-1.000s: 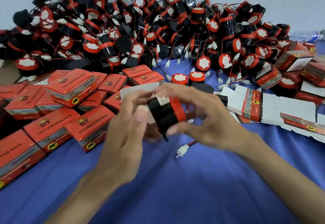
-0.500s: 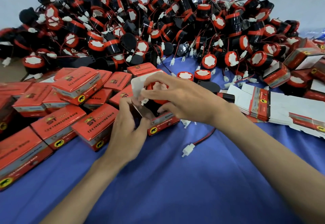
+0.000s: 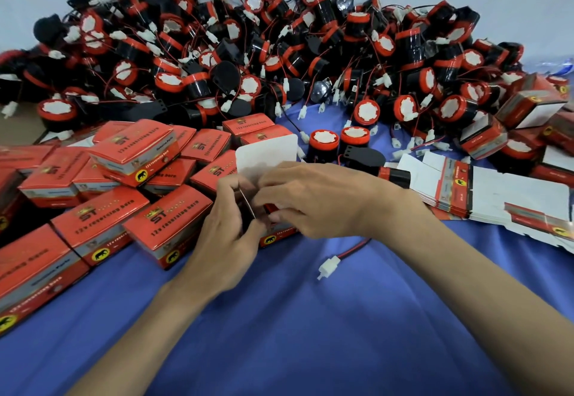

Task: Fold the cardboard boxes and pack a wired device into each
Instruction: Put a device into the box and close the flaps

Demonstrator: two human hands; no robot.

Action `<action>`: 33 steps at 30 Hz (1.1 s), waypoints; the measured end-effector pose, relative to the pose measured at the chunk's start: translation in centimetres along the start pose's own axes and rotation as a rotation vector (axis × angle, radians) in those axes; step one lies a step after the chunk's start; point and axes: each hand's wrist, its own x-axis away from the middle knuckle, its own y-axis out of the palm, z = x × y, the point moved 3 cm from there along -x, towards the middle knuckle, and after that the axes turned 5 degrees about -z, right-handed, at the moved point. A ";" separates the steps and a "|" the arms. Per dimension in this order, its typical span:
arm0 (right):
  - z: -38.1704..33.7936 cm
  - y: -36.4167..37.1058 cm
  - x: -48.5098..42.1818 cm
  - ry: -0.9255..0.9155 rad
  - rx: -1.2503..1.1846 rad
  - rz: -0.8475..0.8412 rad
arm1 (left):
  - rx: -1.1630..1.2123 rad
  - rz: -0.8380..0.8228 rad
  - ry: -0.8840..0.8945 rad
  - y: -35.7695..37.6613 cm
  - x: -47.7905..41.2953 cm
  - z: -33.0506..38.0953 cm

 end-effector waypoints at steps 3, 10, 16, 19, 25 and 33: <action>-0.1 0.7 -0.5 0.030 -0.024 0.028 | 0.052 -0.035 -0.015 -0.1 0.0 0.0; -0.1 0.7 -0.3 0.175 0.067 0.107 | 0.117 -0.049 -0.042 0.0 -0.2 -0.1; -0.4 0.5 -0.6 0.128 0.036 -0.045 | 0.145 -0.076 -0.032 -0.1 -0.3 -0.2; -0.7 1.3 -0.9 0.147 0.089 -0.021 | 0.160 -0.062 -0.044 0.0 -0.4 -0.4; -1.3 1.8 -1.0 0.197 0.162 0.089 | 0.165 -0.039 -0.054 -0.2 -0.4 -0.6; -0.7 1.2 -0.3 0.369 0.234 0.007 | 0.165 -0.051 -0.028 -0.1 -0.6 -0.4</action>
